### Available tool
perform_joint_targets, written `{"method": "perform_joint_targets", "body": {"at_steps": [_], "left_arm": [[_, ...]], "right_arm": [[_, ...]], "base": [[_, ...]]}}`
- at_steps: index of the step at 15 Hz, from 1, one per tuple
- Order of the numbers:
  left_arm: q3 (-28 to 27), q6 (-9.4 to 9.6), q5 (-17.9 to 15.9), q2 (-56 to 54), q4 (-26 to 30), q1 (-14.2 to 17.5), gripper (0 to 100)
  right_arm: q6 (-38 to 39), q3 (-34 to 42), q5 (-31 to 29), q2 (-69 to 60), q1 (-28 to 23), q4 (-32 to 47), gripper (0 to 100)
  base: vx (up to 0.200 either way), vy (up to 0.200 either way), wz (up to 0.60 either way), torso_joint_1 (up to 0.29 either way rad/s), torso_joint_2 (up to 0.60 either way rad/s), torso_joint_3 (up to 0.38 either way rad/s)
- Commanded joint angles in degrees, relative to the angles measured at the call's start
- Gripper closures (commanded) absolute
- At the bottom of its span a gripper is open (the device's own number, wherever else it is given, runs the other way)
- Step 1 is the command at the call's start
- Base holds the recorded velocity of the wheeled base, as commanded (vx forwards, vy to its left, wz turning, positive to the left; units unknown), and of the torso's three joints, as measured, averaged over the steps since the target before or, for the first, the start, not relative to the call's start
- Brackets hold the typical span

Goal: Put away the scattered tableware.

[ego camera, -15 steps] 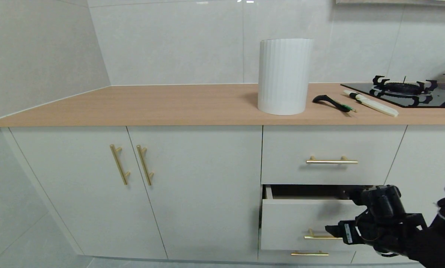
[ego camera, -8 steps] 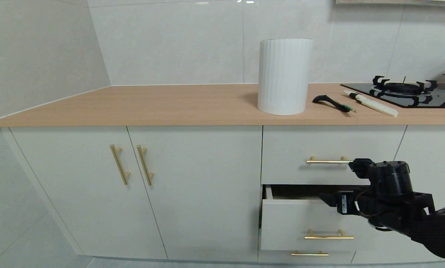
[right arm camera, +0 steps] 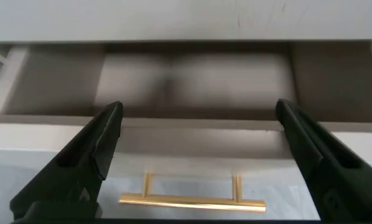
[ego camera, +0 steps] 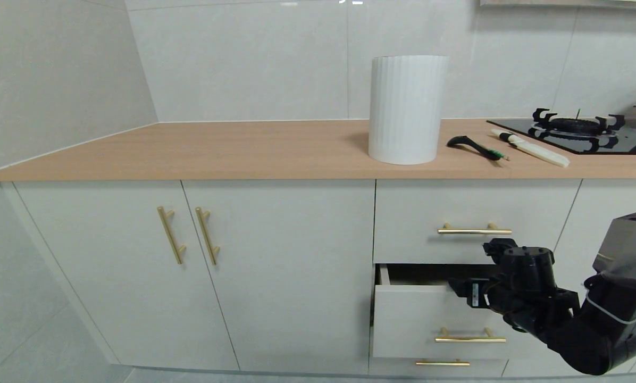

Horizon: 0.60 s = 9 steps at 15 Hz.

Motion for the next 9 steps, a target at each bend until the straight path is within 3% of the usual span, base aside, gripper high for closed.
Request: {"method": "perform_joint_targets", "body": {"at_steps": [1,9], "left_arm": [[0.01,-0.01,0.01,-0.02,0.00,0.01,0],[0.01,-0.01,0.01,-0.02,0.00,0.01,0]], "right_arm": [[0.08,0.07,0.05,1.45,-0.01,0.34,0],[-0.09,0.77,0.05,0.66,-0.10,0.69,0]], "base": [[0.000,0.000,0.00,0.000,0.00,0.000],[0.000,0.000,0.00,0.000,0.00,0.000]]}}
